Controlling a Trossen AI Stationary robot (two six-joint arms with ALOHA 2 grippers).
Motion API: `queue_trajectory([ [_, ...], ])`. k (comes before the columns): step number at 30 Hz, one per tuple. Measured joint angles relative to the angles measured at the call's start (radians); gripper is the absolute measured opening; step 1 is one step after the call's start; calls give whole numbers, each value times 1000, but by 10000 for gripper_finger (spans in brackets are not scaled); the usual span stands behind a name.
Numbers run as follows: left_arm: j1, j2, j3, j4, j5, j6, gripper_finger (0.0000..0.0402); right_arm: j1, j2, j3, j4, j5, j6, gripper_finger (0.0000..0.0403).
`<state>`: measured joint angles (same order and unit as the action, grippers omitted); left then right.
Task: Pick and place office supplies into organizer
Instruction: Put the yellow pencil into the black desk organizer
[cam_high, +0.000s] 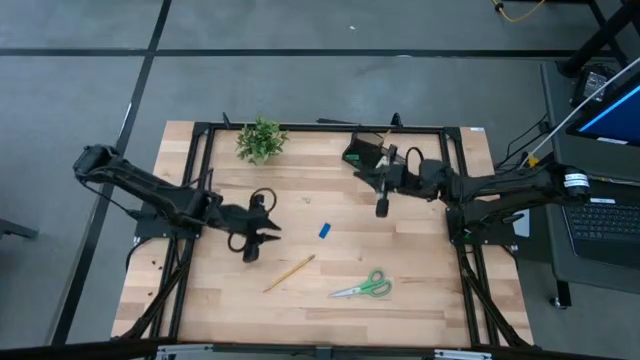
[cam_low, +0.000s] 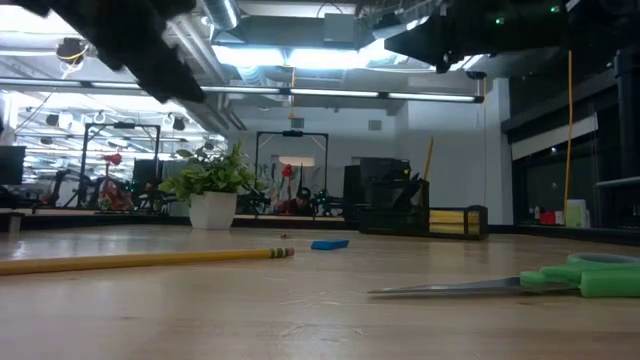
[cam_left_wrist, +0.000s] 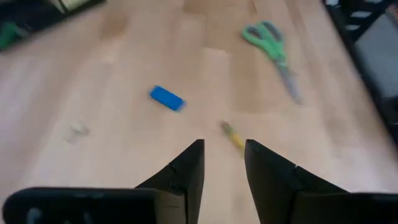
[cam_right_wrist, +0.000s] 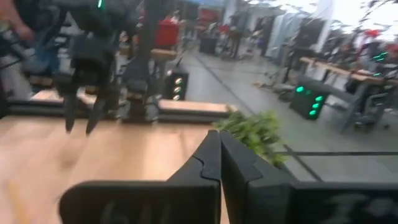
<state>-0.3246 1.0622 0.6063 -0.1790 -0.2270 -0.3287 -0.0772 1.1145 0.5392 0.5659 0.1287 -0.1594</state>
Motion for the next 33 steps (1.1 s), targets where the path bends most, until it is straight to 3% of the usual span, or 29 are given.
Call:
queue_trajectory([
  [6, -159, 57, 80, -51, -98, -163, 102, 62, 0, 0, -50, 5, -1, 2],
  [13, -245, 243, 253, -232, -164, -324, 102, 110, 1, 0, -80, 89, 1, 2],
  [17, -253, 349, 333, -354, -120, -443, 102, 129, 1, 0, -105, 89, 22, 2],
  [25, -229, 504, 379, -356, 36, -607, 102, 136, 2, 0, -217, 91, 102, 3],
  [33, -190, 622, 461, -357, 62, -674, 102, 136, 2, 0, -249, 91, 102, 3],
])
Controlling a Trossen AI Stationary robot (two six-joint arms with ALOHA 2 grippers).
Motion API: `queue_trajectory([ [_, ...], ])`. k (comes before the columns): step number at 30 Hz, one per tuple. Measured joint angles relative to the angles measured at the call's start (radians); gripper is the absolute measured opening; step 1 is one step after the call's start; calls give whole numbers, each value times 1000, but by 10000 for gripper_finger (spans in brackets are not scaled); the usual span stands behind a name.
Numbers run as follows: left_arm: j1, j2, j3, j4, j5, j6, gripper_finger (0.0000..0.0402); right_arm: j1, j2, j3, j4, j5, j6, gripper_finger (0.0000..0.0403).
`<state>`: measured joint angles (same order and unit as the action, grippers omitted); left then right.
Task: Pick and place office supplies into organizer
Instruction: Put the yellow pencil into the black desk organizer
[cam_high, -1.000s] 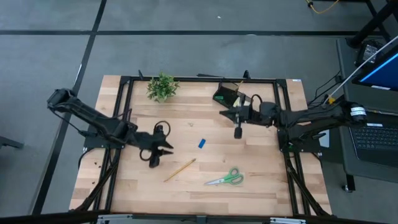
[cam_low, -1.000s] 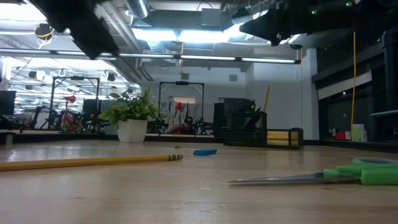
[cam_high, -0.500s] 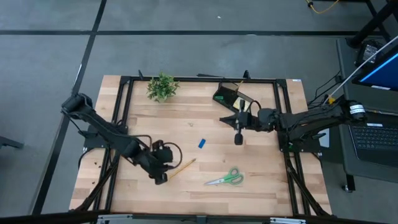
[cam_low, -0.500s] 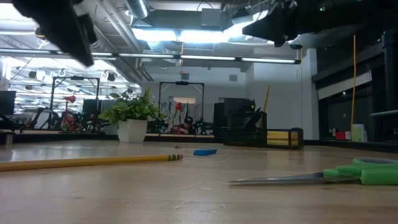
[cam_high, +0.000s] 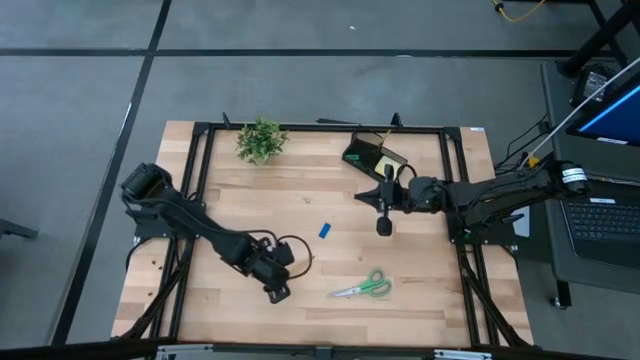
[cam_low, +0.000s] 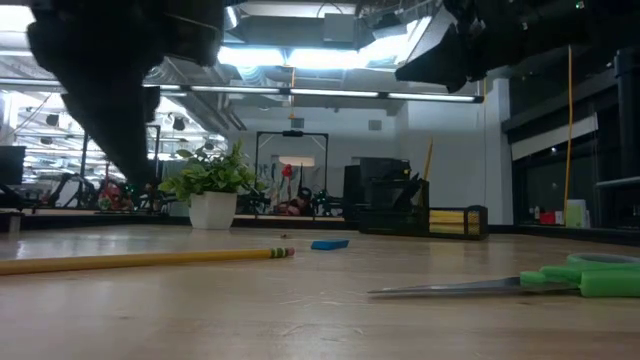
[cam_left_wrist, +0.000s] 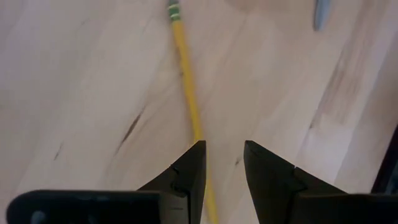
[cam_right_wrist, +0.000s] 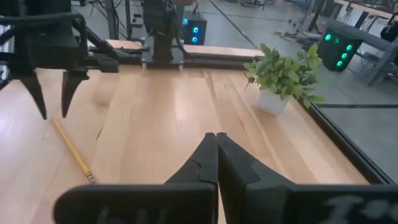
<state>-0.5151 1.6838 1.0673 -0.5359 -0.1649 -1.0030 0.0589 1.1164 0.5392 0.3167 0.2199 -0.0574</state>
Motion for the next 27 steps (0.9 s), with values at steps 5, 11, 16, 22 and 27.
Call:
queue_trajectory([
  [5, 21, 71, 92, -35, 11, 79, 102, 1, 0, -3, -18, 0, 9, 3],
  [11, 20, 134, 166, -197, 40, -7, 102, 1, 1, -29, -18, 0, 30, 3],
  [16, 31, 172, 170, -207, 80, -35, 102, 1, 1, -67, 19, 0, 34, 3],
  [22, 34, 198, 170, -195, 69, -73, 102, 1, 1, -73, 23, 0, 27, 3],
  [27, 30, 216, 170, -193, 65, -65, 102, 1, 1, -73, 18, 0, 27, 3],
])
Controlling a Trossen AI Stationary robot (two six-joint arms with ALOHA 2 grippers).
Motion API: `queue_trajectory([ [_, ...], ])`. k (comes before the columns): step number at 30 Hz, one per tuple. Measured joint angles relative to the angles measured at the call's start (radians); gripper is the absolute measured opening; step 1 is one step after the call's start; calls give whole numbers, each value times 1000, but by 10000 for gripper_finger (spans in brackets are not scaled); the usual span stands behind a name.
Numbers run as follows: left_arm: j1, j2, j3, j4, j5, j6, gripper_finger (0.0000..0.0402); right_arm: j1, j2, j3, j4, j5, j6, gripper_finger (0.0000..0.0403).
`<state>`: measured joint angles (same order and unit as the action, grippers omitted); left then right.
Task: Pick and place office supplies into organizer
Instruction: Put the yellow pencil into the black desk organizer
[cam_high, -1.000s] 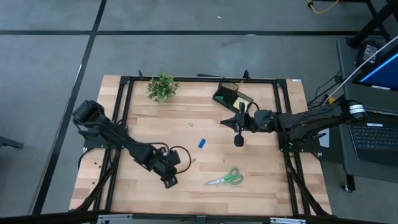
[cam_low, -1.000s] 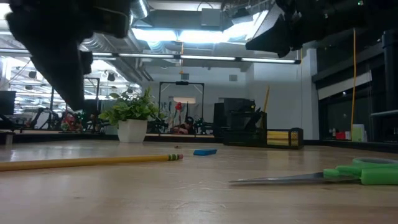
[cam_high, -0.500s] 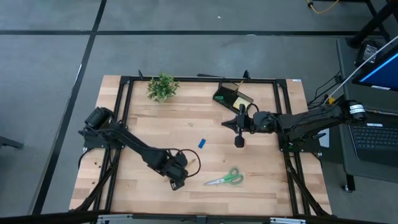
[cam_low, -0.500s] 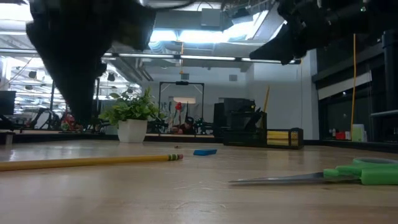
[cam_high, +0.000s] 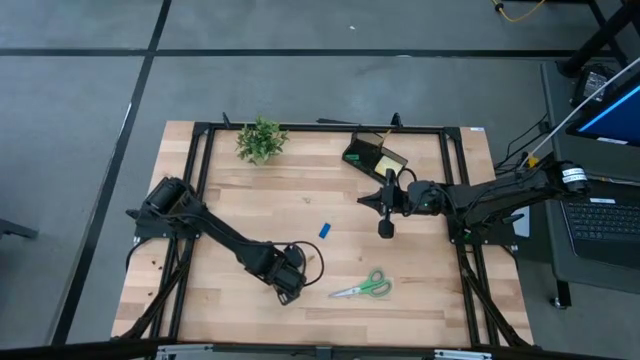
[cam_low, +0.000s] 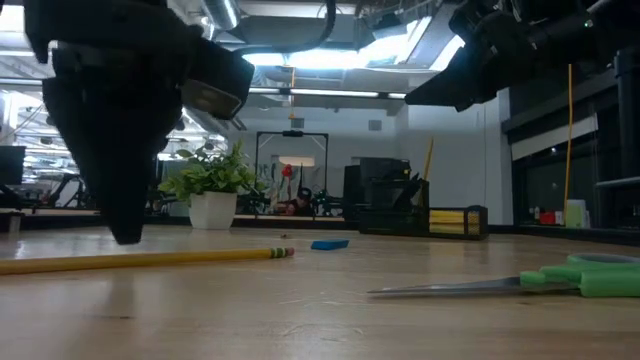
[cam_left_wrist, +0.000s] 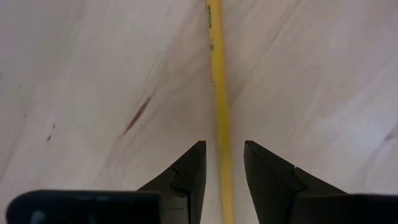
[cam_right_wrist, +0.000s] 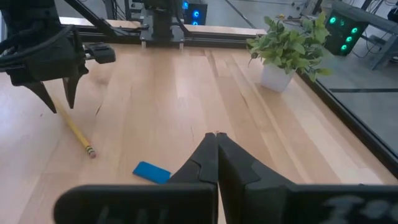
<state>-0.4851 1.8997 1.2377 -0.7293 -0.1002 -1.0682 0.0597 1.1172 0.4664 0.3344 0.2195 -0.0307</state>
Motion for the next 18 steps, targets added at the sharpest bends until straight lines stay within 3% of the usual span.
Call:
queue_trajectory([
  [18, 7, 42, 4, -54, -4, 131, 102, 0, 0, 0, 1, 0, 2, 3],
])
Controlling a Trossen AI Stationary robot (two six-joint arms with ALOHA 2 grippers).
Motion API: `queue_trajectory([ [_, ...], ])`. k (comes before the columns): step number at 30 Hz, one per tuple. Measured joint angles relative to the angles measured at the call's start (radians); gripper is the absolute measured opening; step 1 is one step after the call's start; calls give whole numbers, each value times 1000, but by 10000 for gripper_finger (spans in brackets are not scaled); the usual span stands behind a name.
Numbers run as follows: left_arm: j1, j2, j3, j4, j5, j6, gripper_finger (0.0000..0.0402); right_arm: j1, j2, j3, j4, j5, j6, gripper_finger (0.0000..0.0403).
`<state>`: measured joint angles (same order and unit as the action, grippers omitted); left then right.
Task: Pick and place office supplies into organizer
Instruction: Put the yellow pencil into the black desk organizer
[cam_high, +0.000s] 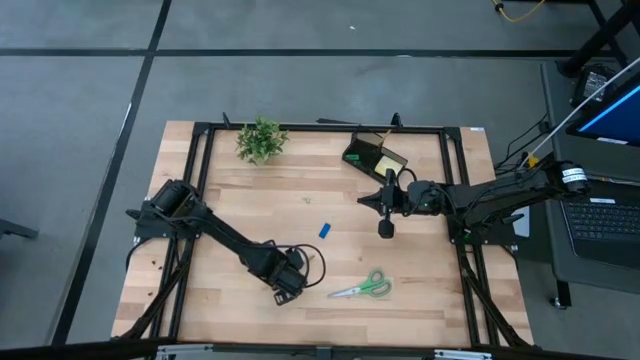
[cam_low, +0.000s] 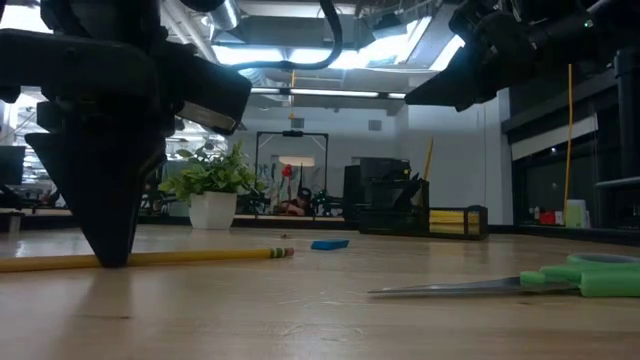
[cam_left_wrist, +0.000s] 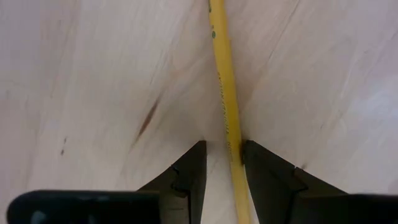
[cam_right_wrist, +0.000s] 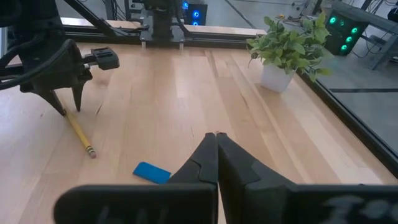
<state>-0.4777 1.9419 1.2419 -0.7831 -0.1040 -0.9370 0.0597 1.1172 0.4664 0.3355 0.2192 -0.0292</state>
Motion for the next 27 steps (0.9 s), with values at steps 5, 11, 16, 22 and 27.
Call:
queue_trajectory([
  [5, 12, 0, -2, -9, 1, 20, 102, 0, 0, 0, 0, 0, 1, 3],
  [11, 15, 0, -2, -14, -2, 68, 102, 0, 0, 0, 0, 0, 2, 3],
  [16, 15, 1, -3, -13, -6, 88, 101, 0, 0, 0, 0, -1, 2, 3],
  [22, 14, 2, -4, -8, -6, 95, 77, 0, 0, 0, -4, -2, 26, 7],
  [27, 15, 2, -4, -8, -5, 95, 45, 0, 0, 0, -8, -3, 30, 20],
])
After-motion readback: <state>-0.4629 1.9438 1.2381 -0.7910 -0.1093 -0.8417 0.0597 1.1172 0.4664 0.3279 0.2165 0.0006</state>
